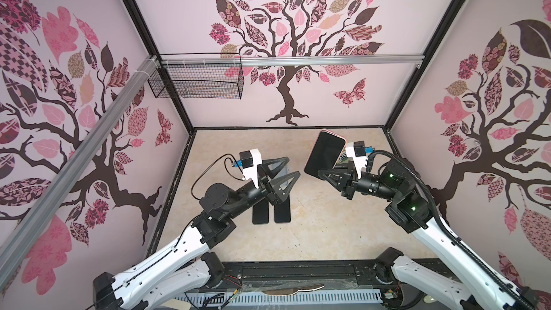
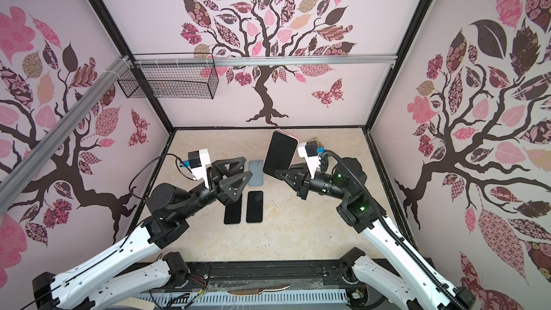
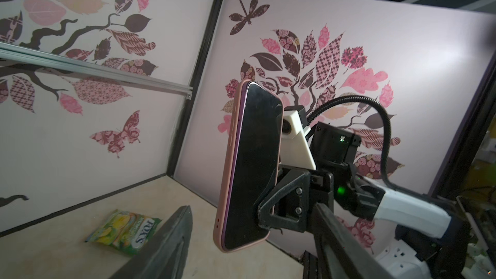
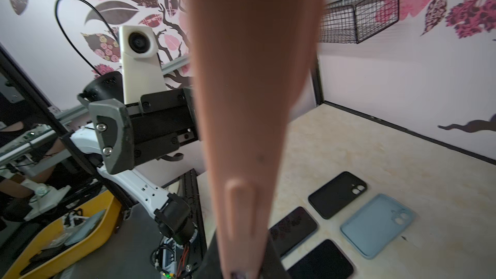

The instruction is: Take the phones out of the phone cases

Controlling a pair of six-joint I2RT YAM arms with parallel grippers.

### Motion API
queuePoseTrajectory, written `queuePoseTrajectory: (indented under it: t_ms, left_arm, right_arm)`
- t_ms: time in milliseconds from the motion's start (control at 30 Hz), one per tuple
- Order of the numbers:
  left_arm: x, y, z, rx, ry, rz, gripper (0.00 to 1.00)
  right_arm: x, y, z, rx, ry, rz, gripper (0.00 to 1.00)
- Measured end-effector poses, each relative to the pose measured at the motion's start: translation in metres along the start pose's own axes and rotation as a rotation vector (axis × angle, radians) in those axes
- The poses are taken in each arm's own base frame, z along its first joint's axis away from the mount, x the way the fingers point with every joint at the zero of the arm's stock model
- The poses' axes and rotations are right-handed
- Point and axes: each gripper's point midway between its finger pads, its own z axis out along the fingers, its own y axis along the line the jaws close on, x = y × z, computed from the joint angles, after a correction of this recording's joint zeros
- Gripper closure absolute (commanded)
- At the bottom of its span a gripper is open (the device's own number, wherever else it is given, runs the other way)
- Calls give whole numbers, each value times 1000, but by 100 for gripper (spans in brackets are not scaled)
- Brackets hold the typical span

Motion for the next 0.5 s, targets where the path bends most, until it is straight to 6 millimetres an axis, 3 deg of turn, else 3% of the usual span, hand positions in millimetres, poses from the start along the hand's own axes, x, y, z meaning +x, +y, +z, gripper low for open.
queuePoseTrajectory:
  t_ms: [300, 500]
  left_arm:
    - [-4, -5, -1, 1, 51, 283, 30]
    - [-16, -32, 12, 52, 40, 481, 38]
  right_arm:
    - [16, -24, -13, 170, 80, -197, 100]
    - [30, -31, -15, 196, 145, -268, 100]
